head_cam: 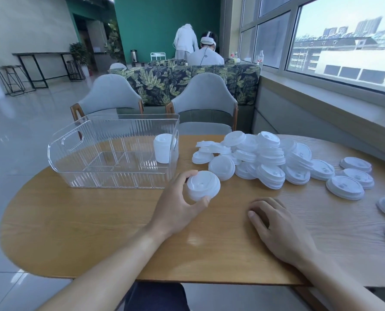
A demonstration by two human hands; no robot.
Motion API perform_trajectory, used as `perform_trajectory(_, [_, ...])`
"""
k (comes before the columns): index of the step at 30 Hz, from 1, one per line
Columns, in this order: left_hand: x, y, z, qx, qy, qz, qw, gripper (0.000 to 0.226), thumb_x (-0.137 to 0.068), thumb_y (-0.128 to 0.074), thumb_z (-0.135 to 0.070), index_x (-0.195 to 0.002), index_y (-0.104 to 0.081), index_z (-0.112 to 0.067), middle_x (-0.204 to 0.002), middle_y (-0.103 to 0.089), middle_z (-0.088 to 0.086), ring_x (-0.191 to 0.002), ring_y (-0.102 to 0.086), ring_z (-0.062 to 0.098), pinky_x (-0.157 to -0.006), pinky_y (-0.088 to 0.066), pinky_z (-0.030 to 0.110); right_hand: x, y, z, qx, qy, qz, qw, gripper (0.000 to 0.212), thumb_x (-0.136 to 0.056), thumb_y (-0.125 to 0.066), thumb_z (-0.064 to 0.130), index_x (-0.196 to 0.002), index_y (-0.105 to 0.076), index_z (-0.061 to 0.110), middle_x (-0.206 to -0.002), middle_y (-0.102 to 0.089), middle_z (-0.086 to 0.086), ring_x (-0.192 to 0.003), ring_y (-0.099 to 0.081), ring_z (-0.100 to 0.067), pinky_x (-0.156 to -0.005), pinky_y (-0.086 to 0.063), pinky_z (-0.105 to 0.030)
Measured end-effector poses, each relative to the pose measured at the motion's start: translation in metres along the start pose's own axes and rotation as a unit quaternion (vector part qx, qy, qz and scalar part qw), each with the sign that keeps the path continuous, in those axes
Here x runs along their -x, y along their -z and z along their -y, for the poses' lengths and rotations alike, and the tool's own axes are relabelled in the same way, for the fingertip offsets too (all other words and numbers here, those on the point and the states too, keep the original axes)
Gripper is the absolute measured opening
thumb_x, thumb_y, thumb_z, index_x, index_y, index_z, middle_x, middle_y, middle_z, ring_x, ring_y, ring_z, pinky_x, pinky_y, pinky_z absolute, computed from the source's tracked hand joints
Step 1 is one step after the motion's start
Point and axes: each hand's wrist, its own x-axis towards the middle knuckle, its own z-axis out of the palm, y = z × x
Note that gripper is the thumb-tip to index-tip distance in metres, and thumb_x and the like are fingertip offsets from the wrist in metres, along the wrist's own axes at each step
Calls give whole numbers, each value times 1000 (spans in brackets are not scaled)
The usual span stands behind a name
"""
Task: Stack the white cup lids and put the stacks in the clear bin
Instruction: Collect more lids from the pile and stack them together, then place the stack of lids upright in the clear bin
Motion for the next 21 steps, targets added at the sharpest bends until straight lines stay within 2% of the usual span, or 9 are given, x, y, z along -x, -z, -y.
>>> perform_trajectory(5, [-15, 30, -4, 4, -25, -20, 999, 69, -72, -73, -55, -134, -55, -33, -130, -59, -21, -121, -55, 1, -101, -44, 23, -7, -9, 12, -4, 24, 6, 1000, 24, -98, -47, 48, -110, -64, 35, -114, -56, 27, -116, -49, -2, -98, -43, -26])
perform_trajectory(10, [-33, 58, -4, -8, -43, -54, 998, 68, -72, -69, -54, -133, -56, -28, -129, -59, -14, -115, -55, 4, -91, -40, 10, -17, -22, 31, -5, 52, 12, 999, 25, -99, -48, 47, -112, -65, 33, -114, -56, 26, -116, -48, -1, -100, -43, -27])
perform_trajectory(17, [-61, 91, 5, -36, -50, -88, 994, 59, -77, -73, -42, -132, -57, -26, -126, -61, -14, -113, -55, 3, -93, -43, 14, -37, -41, 59, -9, 69, 25, 997, 21, -99, -50, 45, -110, -65, 35, -114, -56, 27, -116, -47, 1, -98, -42, -23])
perform_trajectory(21, [-81, 101, 19, -52, -41, -91, 994, 62, -76, -74, -42, -133, -57, -23, -127, -60, -13, -113, -55, 0, -92, -41, 8, -51, -51, 70, -16, 72, 28, 997, 21, -99, -49, 45, -108, -65, 34, -114, -56, 26, -115, -47, 2, -98, -42, -23])
